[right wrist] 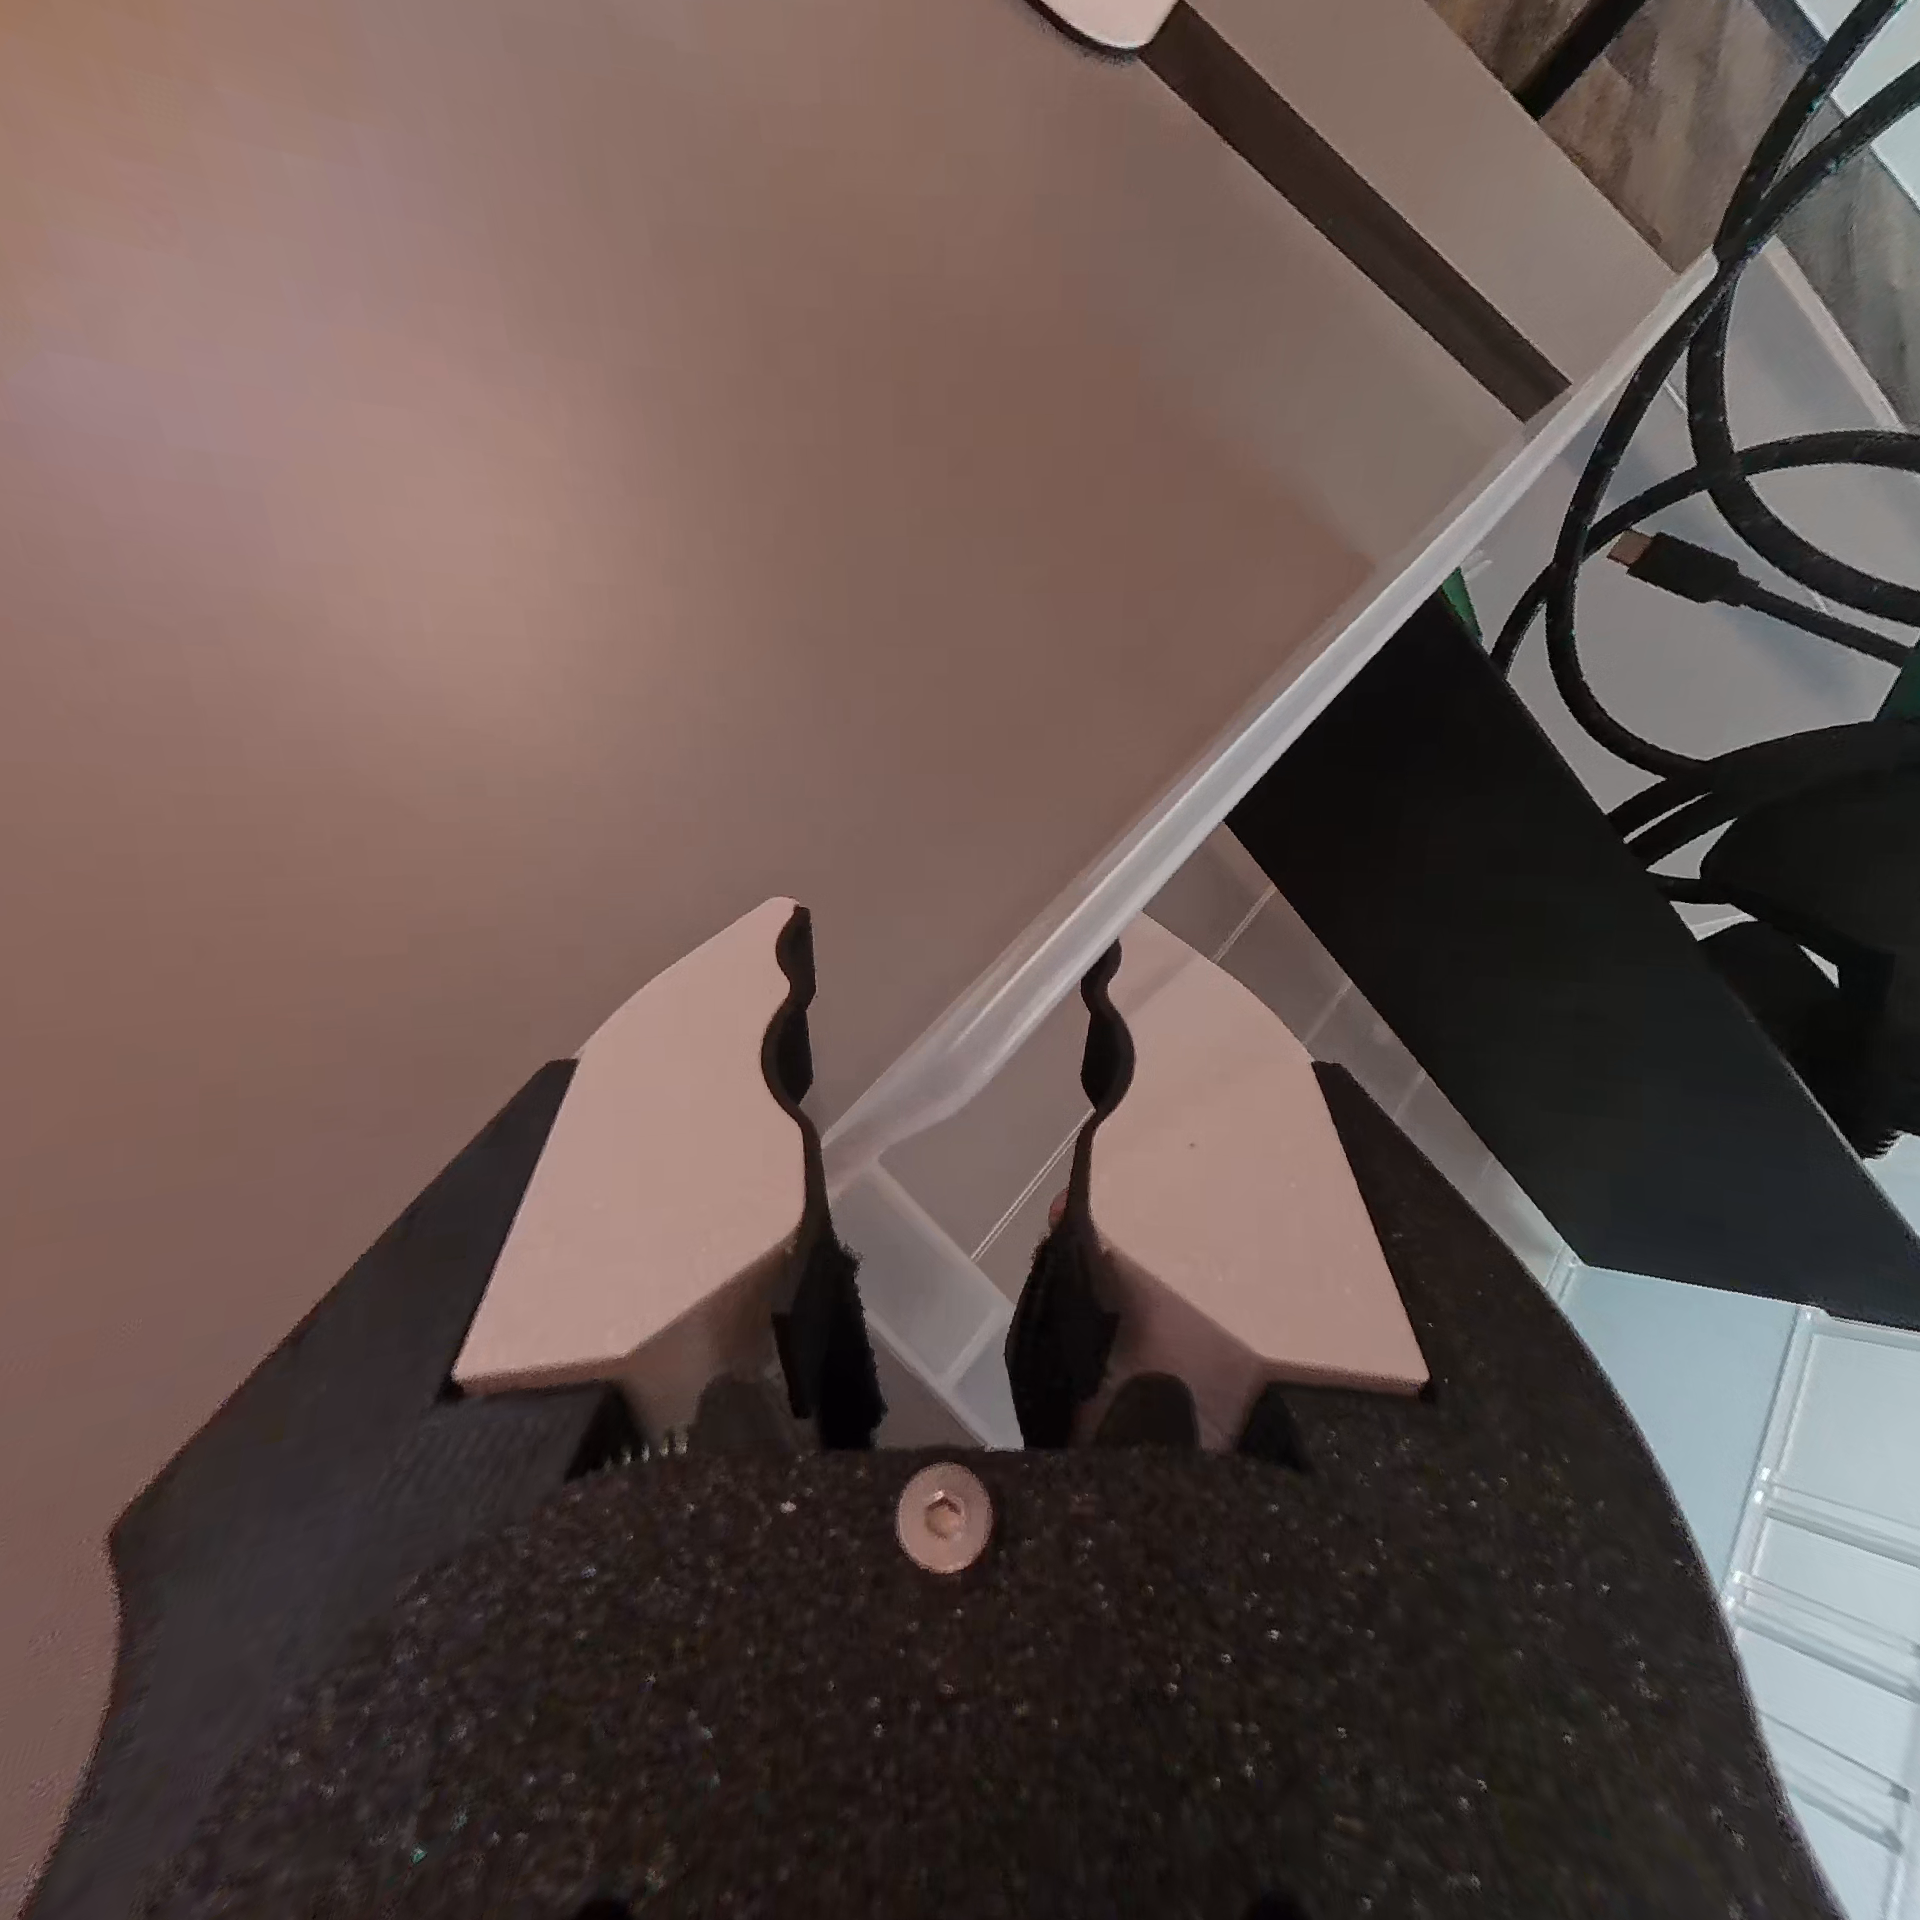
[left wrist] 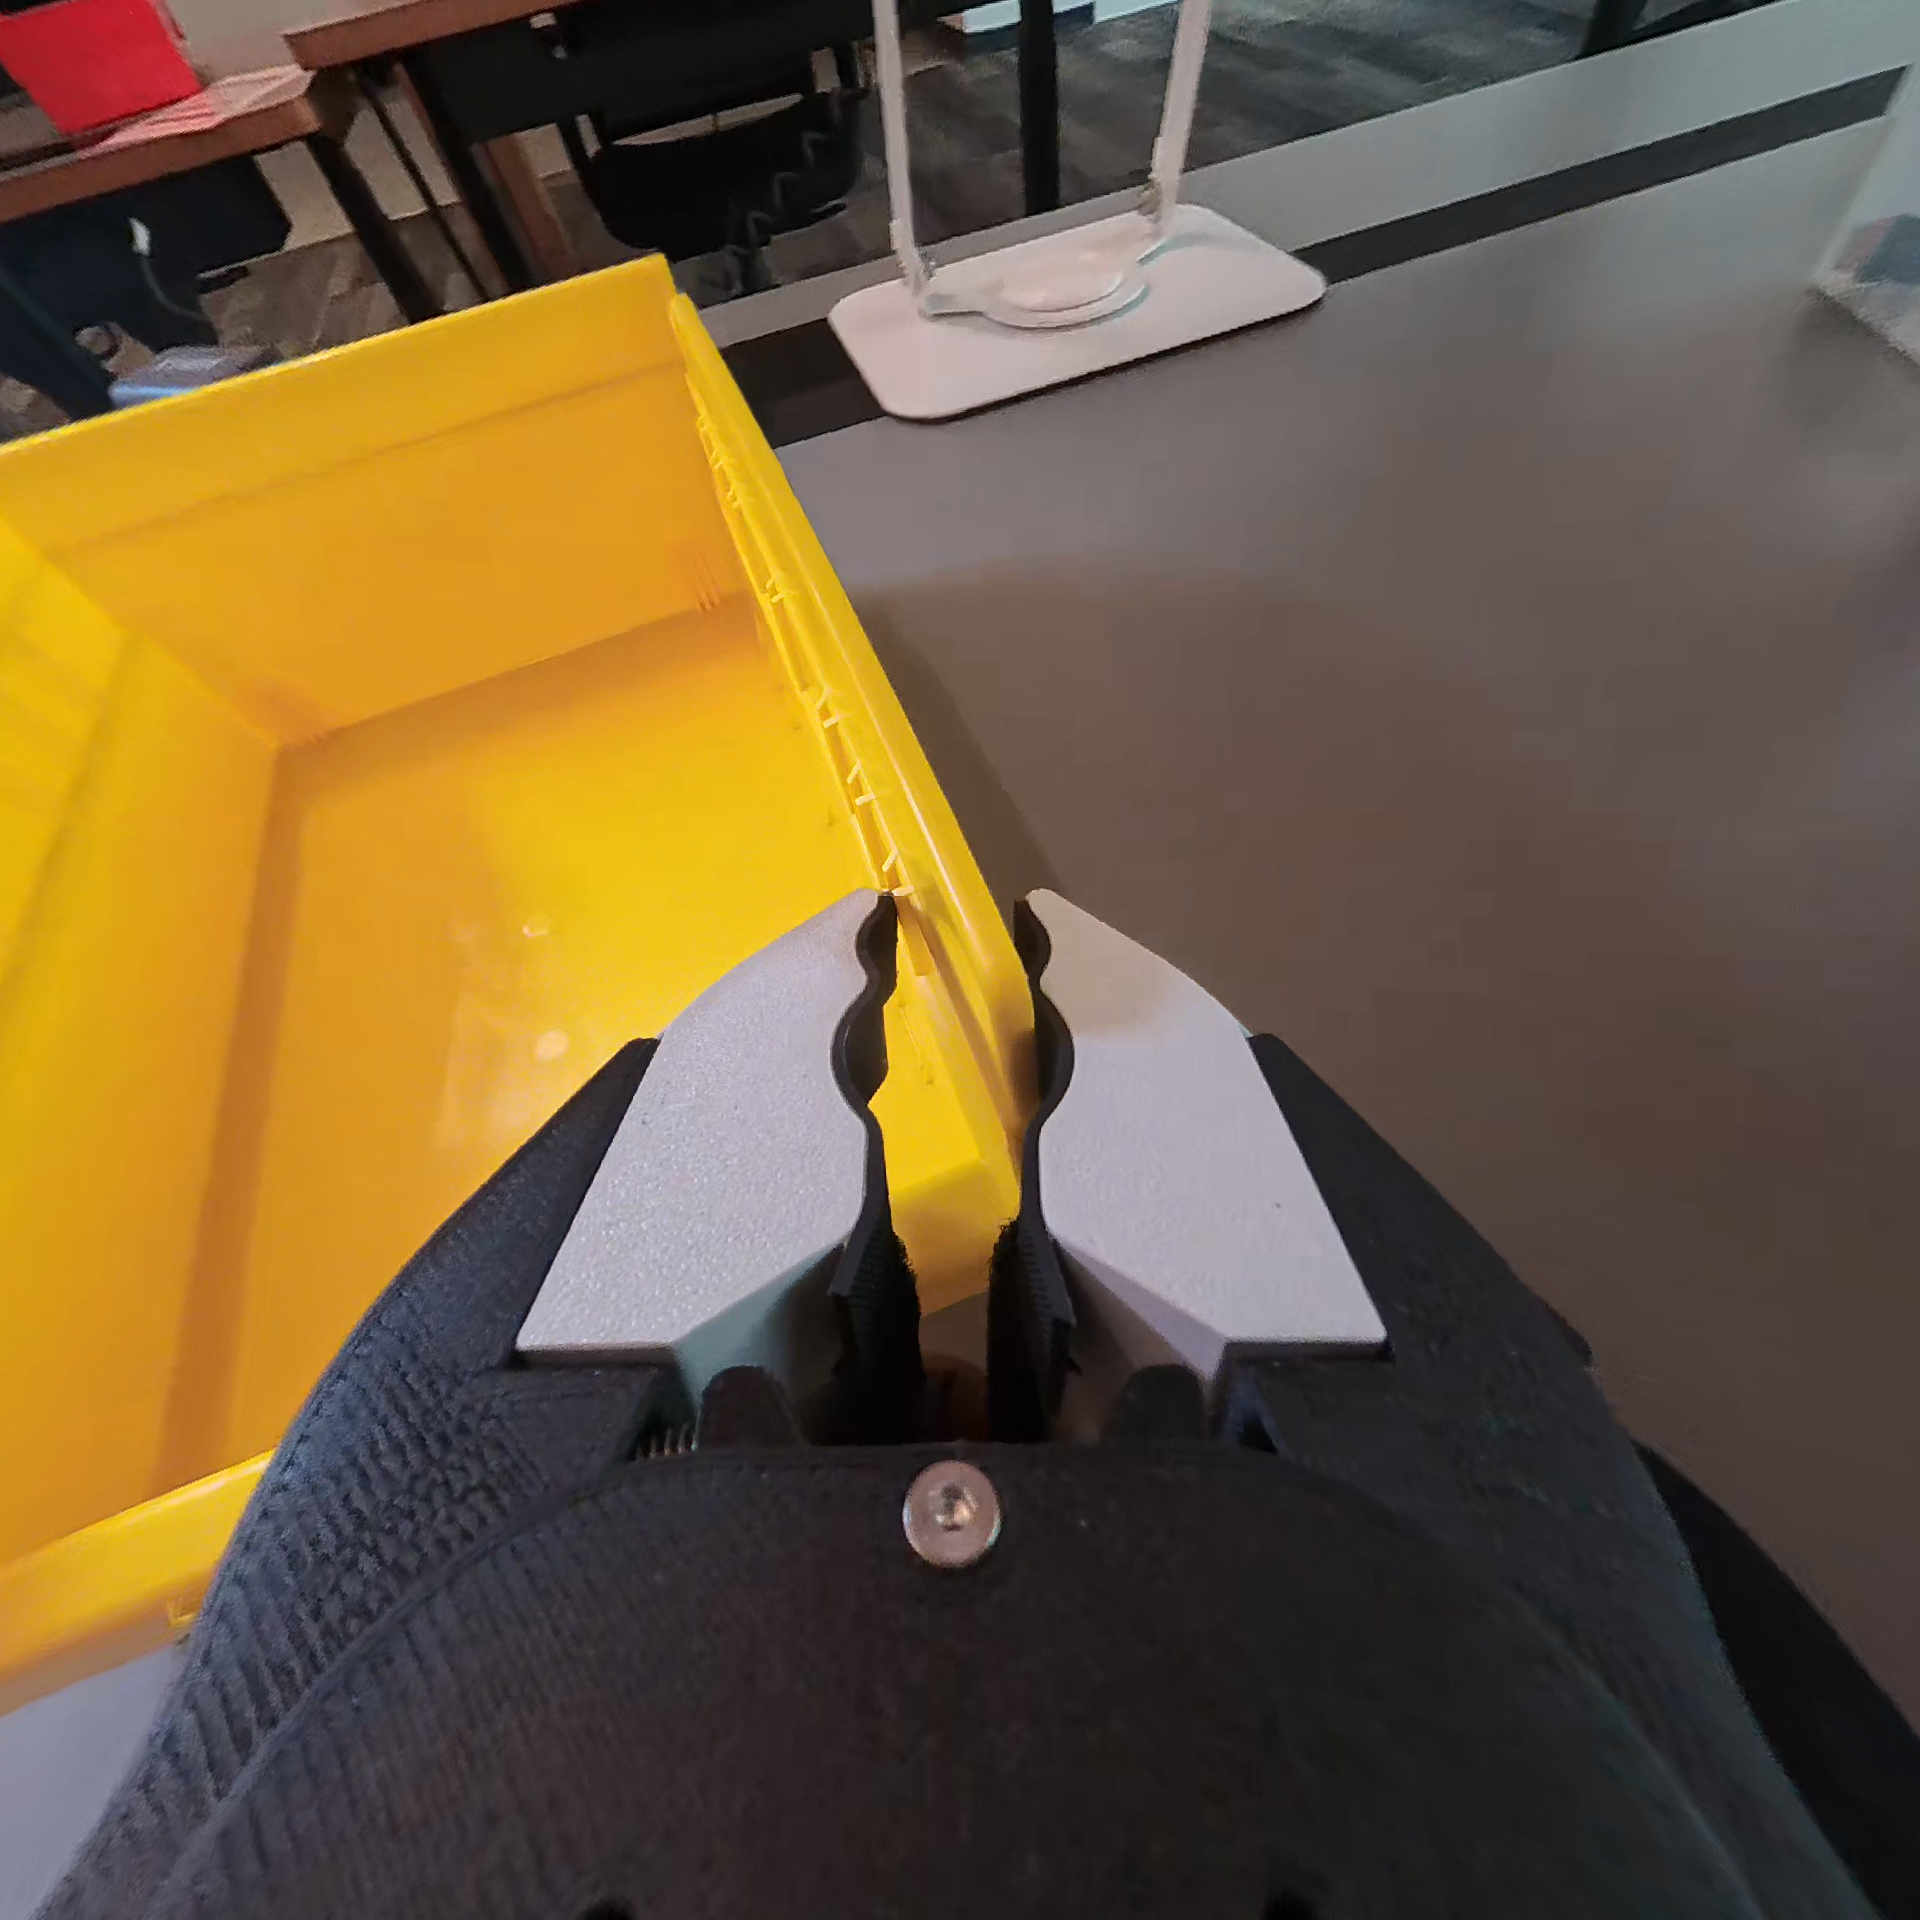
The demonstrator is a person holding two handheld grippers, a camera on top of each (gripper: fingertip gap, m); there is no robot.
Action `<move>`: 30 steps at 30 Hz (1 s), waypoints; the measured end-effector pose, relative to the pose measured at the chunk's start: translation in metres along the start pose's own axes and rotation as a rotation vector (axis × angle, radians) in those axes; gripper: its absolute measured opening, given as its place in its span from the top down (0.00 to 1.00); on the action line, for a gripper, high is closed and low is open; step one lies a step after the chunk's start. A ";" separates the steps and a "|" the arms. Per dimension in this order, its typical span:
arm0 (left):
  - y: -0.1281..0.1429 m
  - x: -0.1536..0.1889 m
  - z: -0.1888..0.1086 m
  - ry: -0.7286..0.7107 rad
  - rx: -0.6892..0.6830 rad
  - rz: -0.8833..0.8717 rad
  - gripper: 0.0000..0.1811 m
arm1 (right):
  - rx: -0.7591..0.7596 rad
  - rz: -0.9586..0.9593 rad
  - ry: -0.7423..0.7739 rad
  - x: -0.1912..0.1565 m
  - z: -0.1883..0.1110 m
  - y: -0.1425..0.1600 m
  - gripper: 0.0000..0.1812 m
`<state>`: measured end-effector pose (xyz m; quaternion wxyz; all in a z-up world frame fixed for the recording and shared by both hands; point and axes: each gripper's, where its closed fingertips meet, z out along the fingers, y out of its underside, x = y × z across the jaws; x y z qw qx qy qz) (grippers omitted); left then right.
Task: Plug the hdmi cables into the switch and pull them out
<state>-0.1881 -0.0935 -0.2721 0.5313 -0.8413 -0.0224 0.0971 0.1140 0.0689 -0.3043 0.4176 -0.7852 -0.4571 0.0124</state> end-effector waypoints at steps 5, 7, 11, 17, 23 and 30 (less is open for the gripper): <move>-0.008 0.023 0.010 0.044 0.000 0.027 0.87 | 0.036 -0.043 -0.050 -0.020 -0.004 -0.008 0.72; -0.011 0.033 0.013 0.063 0.001 0.033 0.86 | 0.052 -0.064 -0.074 -0.029 -0.006 -0.011 0.72; -0.014 0.050 0.016 0.092 0.004 0.063 0.85 | 0.082 -0.107 -0.122 -0.047 -0.009 -0.018 0.72; -0.017 0.069 0.017 0.139 0.017 0.100 0.84 | 0.143 -0.181 -0.211 -0.079 -0.013 -0.033 0.72; -0.020 0.084 0.018 0.183 0.025 0.114 0.83 | 0.206 -0.230 -0.298 -0.110 -0.017 -0.048 0.72; -0.022 0.099 0.017 0.259 0.050 0.147 0.84 | 0.256 -0.248 -0.366 -0.138 -0.016 -0.065 0.72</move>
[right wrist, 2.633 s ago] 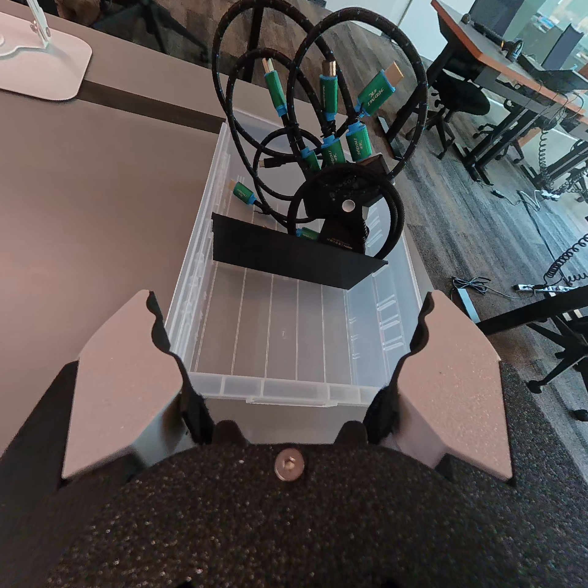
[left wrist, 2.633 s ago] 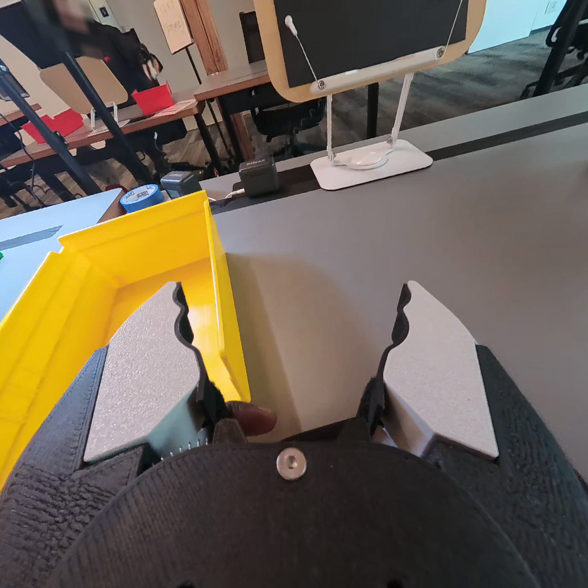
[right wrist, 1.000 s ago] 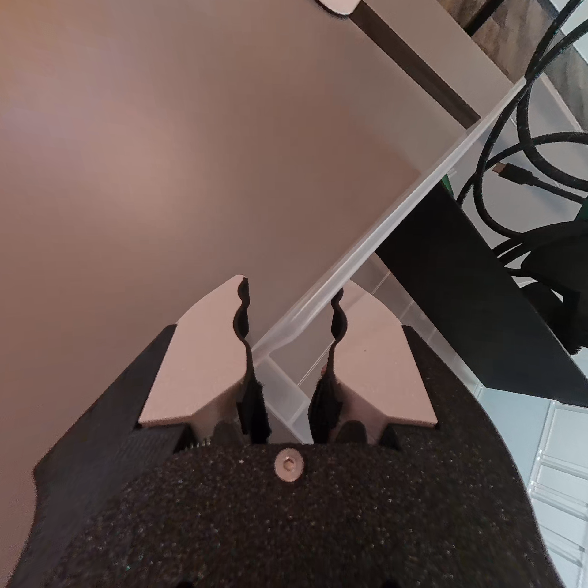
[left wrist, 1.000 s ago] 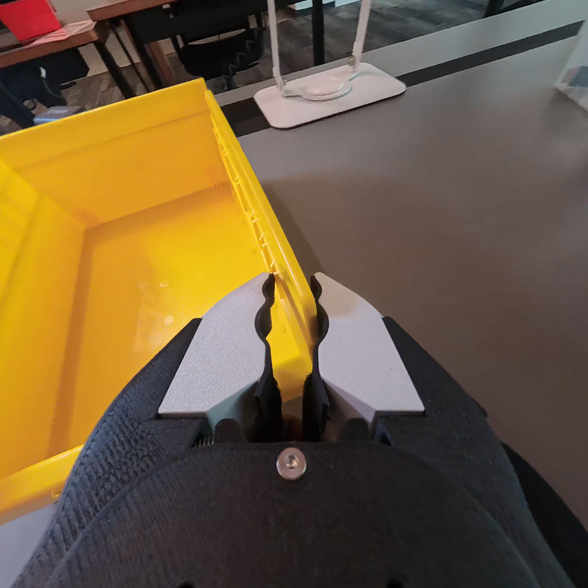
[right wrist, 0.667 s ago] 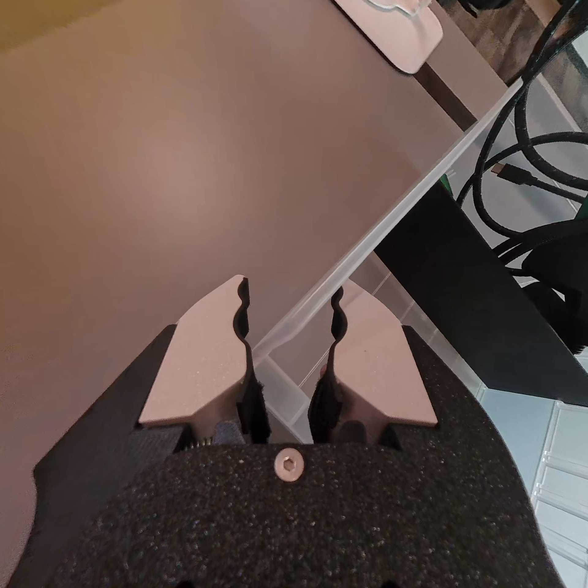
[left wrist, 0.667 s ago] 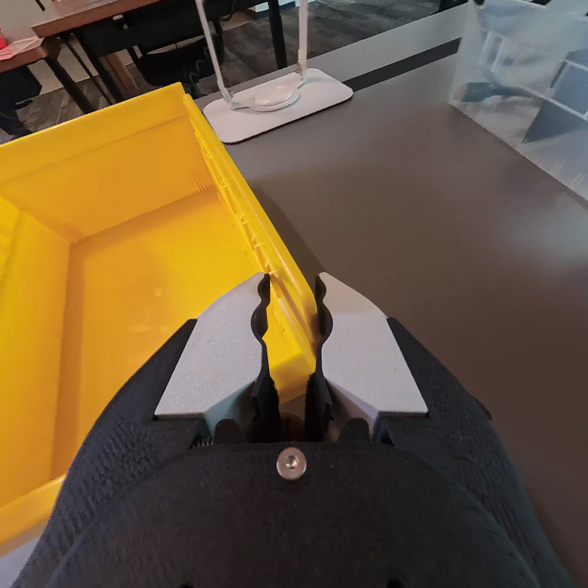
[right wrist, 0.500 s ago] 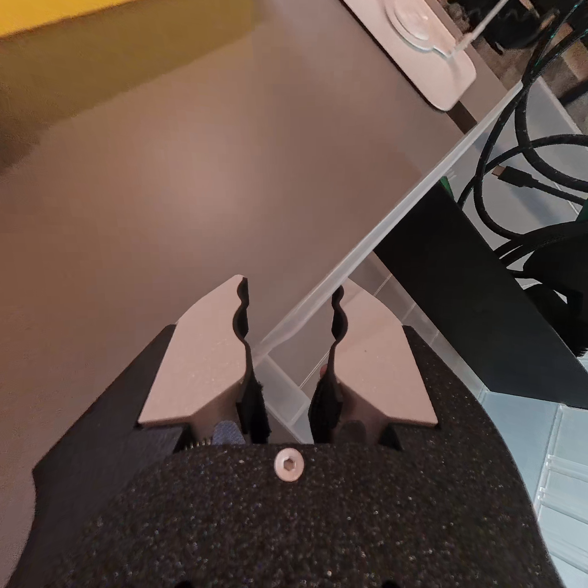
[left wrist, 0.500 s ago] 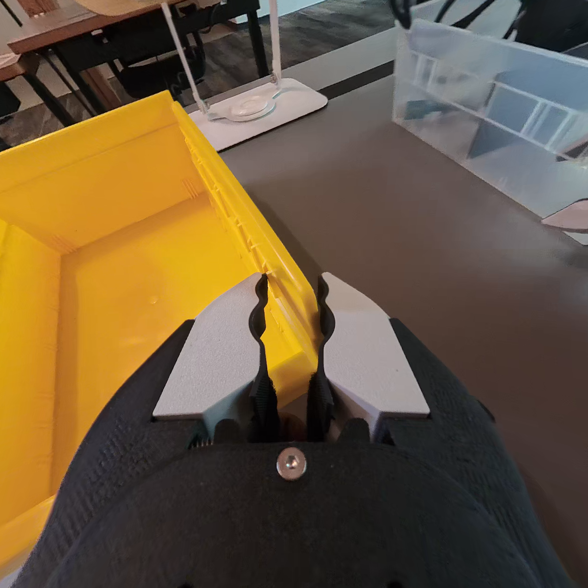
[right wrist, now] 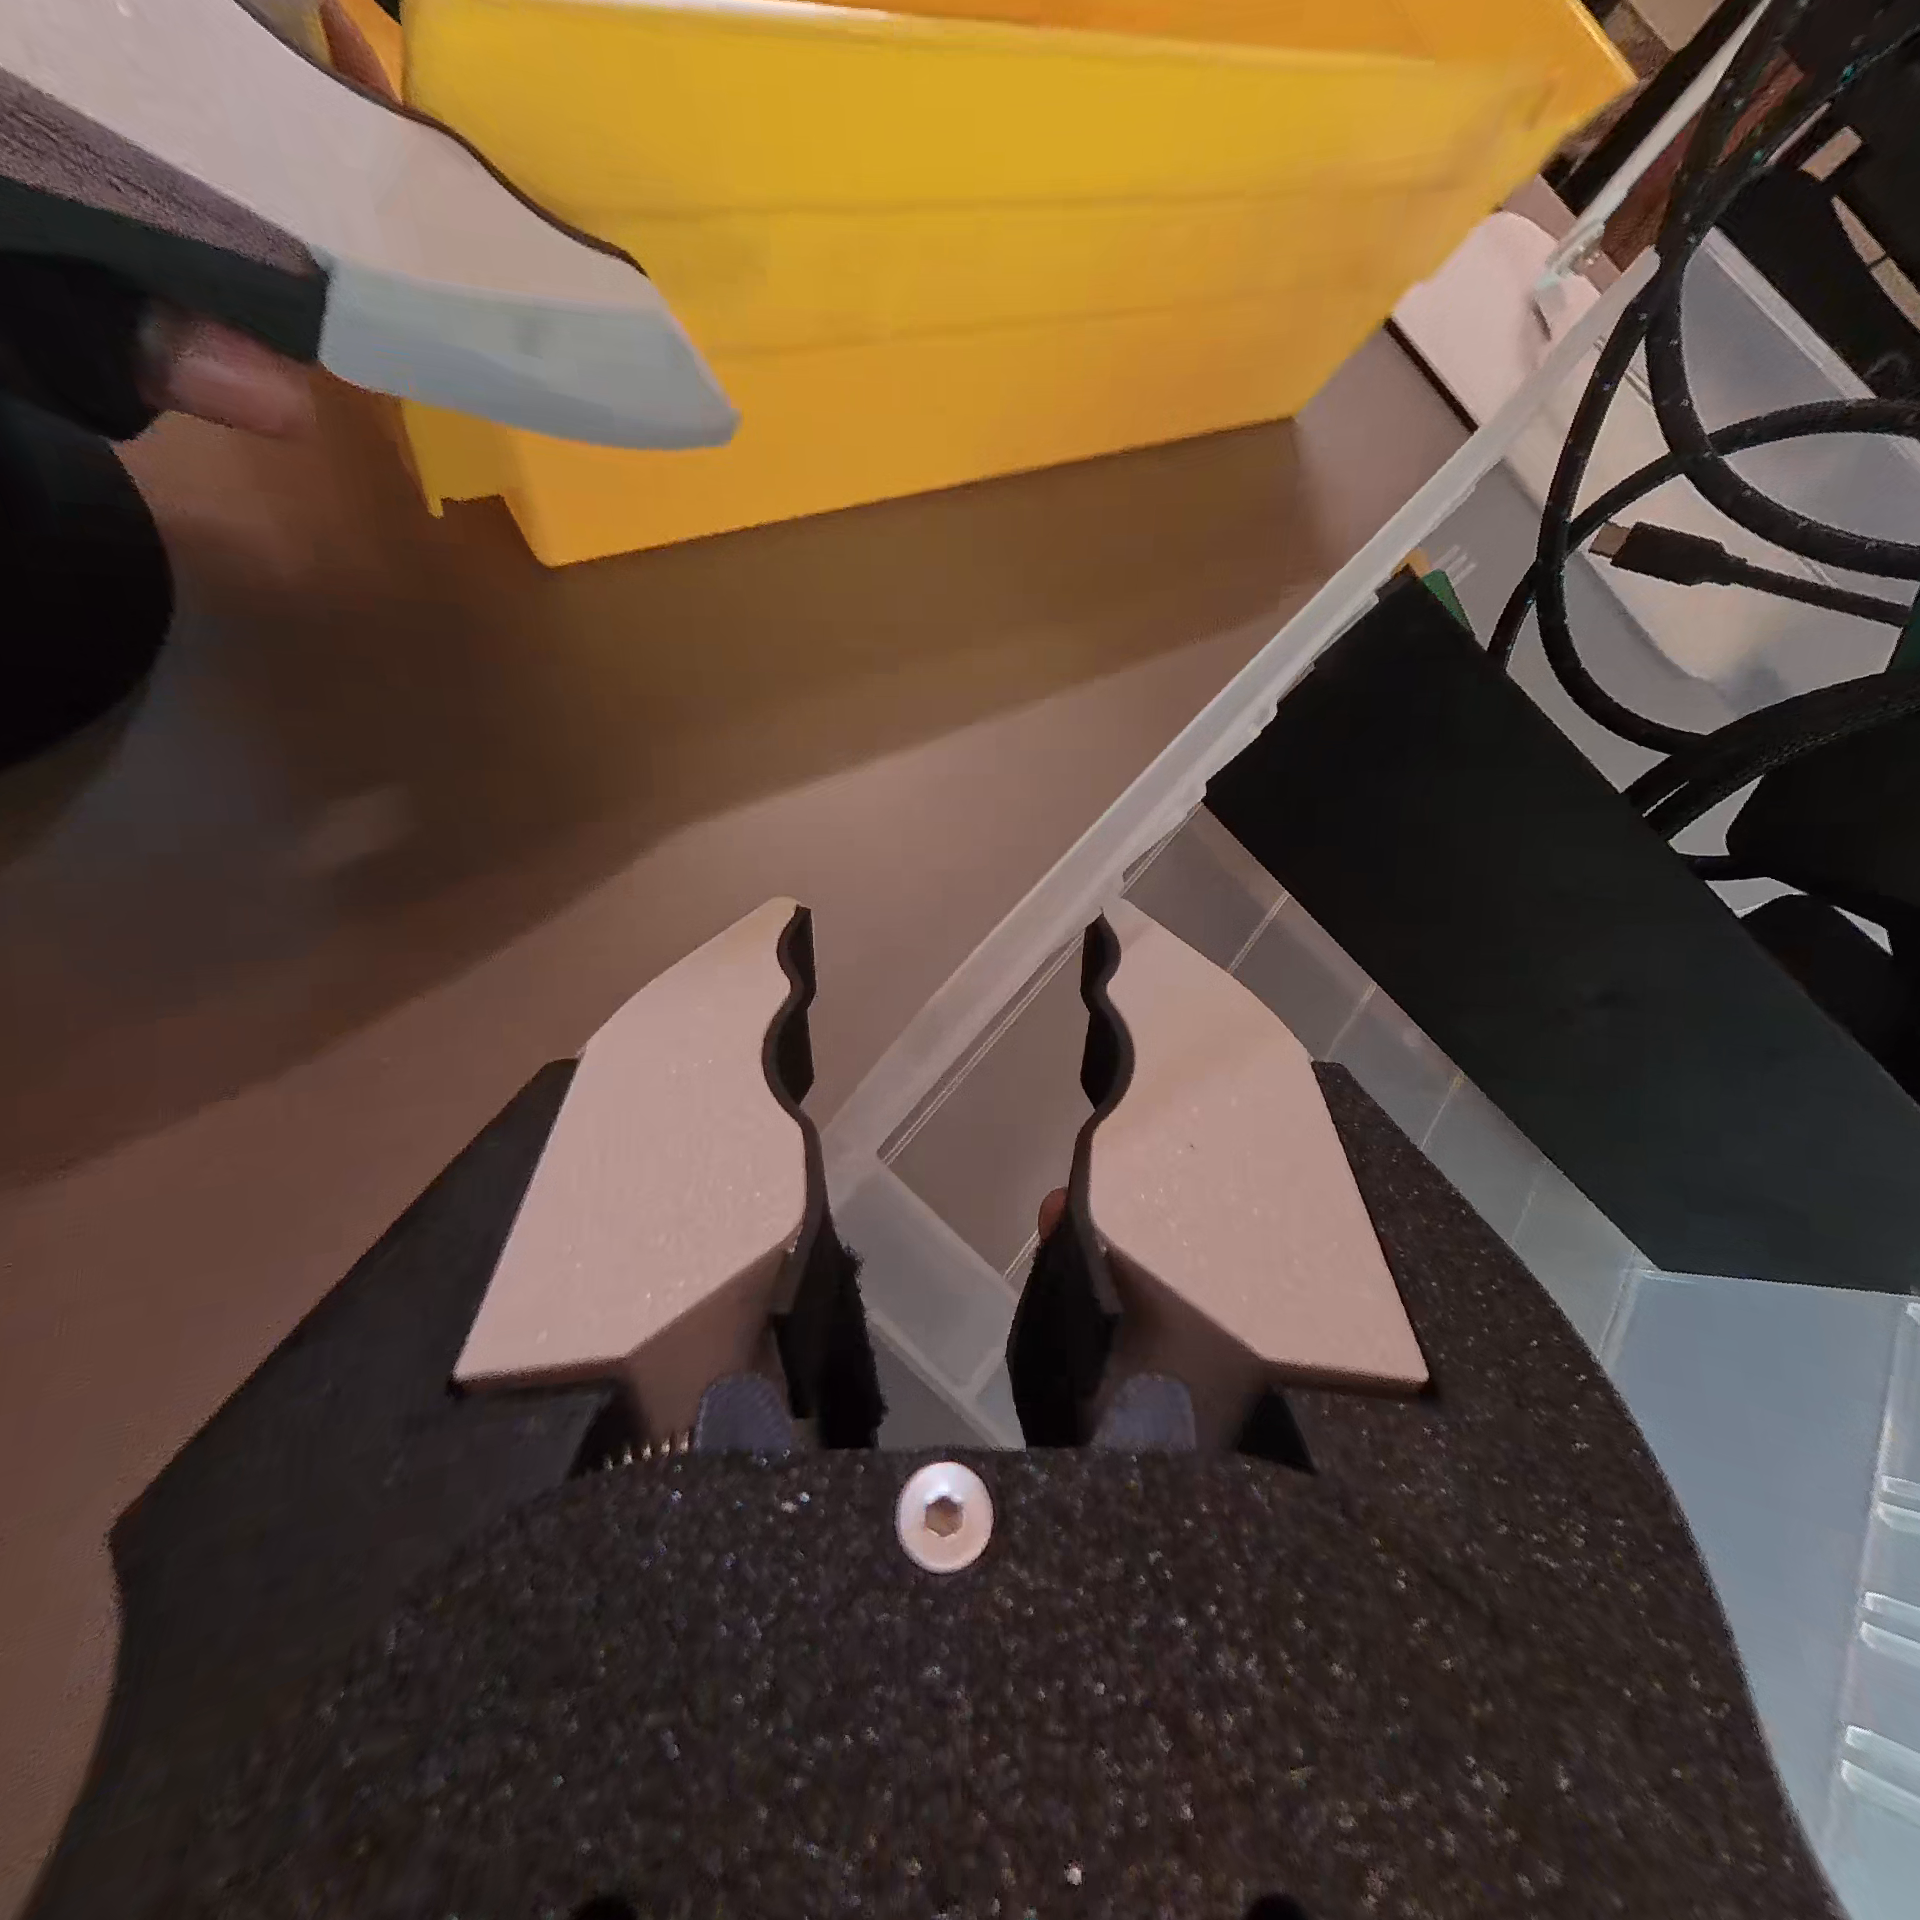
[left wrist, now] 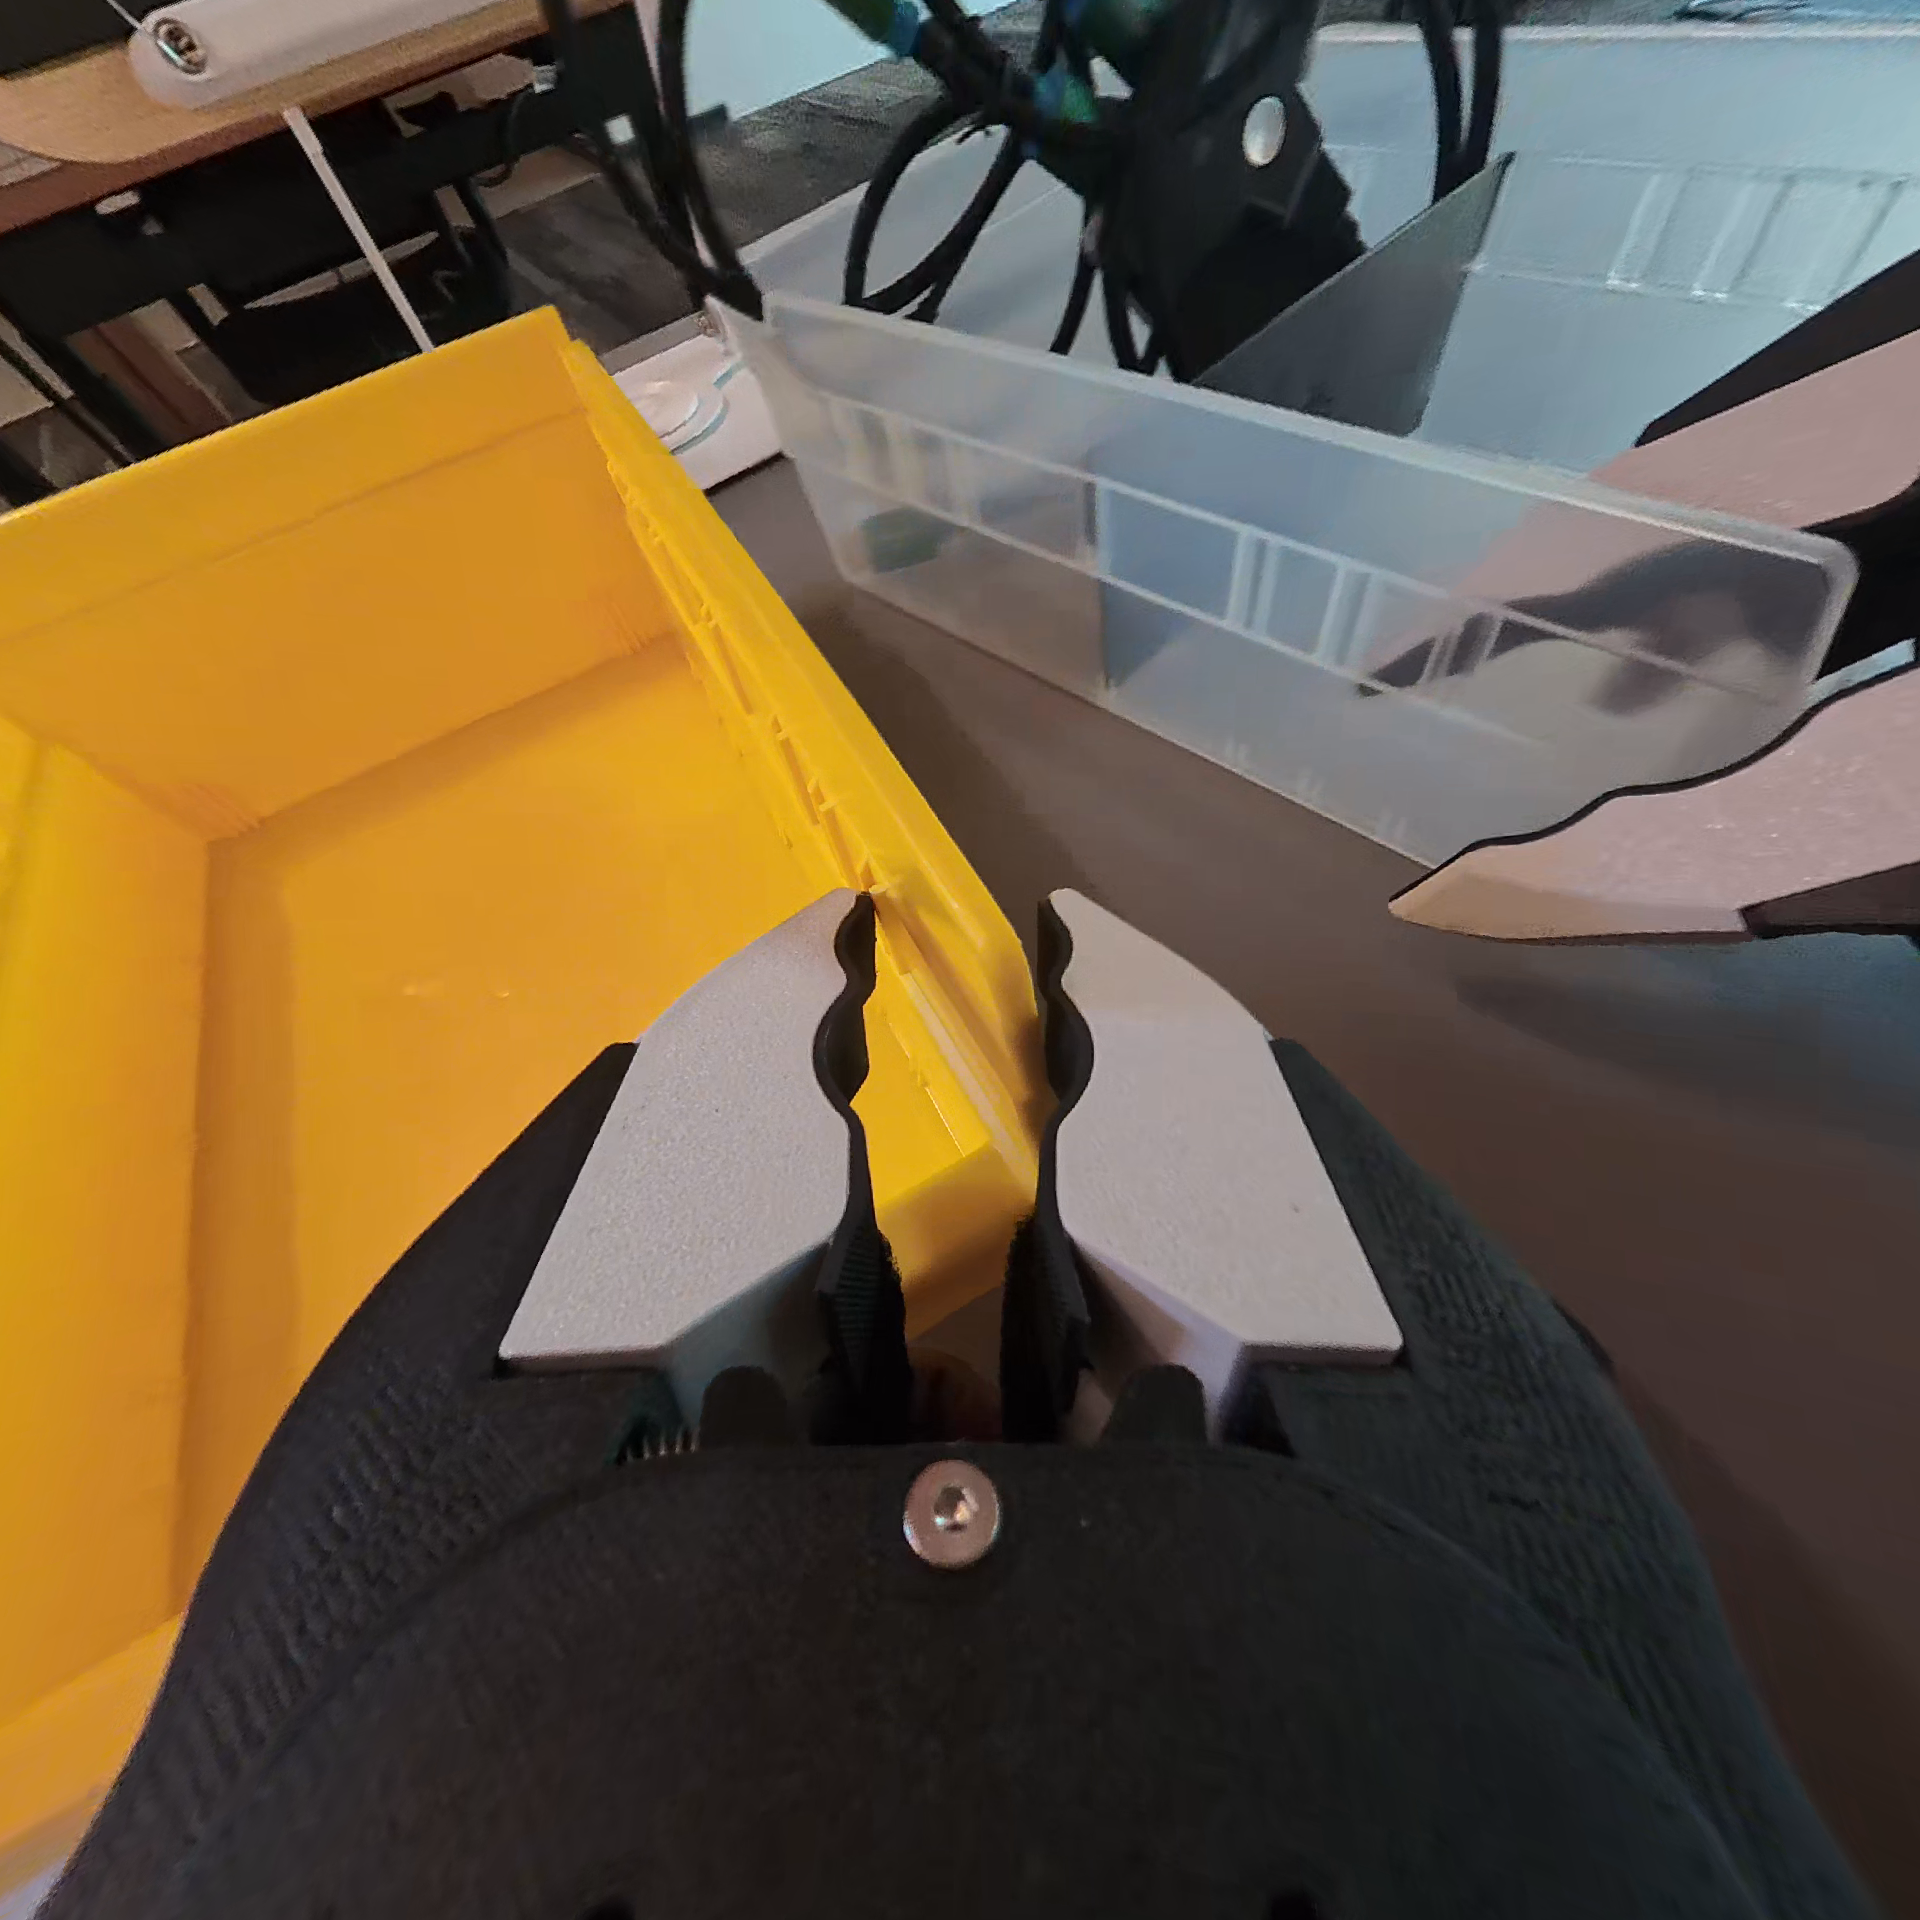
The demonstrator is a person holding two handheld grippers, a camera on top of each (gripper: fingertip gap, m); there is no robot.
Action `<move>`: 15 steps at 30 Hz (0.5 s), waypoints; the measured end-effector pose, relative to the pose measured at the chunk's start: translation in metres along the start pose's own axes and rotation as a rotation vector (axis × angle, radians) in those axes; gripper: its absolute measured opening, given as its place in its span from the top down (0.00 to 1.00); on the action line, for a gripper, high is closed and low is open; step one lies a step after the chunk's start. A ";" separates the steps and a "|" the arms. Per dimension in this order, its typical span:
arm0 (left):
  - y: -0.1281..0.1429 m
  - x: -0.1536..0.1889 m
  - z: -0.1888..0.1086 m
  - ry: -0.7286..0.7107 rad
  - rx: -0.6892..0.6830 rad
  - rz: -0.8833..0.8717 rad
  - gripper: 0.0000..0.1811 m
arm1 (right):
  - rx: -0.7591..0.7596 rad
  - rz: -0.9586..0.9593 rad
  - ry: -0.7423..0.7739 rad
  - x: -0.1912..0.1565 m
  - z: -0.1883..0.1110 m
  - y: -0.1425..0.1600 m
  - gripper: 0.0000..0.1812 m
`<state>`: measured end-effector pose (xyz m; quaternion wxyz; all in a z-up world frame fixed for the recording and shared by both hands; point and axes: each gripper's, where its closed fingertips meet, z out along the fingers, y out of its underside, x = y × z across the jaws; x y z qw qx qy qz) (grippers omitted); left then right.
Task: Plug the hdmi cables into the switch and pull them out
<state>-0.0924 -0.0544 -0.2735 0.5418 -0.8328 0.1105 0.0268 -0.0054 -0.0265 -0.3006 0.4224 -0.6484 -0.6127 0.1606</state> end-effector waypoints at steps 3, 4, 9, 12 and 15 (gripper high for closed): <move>0.000 0.001 -0.001 0.029 0.010 -0.002 0.85 | 0.014 -0.011 -0.022 -0.004 0.002 -0.004 0.72; 0.000 0.002 -0.002 0.036 0.012 -0.002 0.85 | 0.021 -0.009 -0.028 -0.004 0.002 -0.004 0.73; -0.023 -0.018 -0.018 -0.150 0.141 0.006 0.74 | 0.126 0.028 -0.095 -0.006 -0.011 -0.013 0.66; -0.087 -0.012 -0.064 -0.307 0.562 0.061 0.64 | 0.365 0.182 -0.033 0.027 -0.050 -0.035 0.52; -0.112 0.030 -0.066 -0.165 0.693 0.014 0.58 | 0.501 0.345 0.223 0.097 -0.093 -0.023 0.41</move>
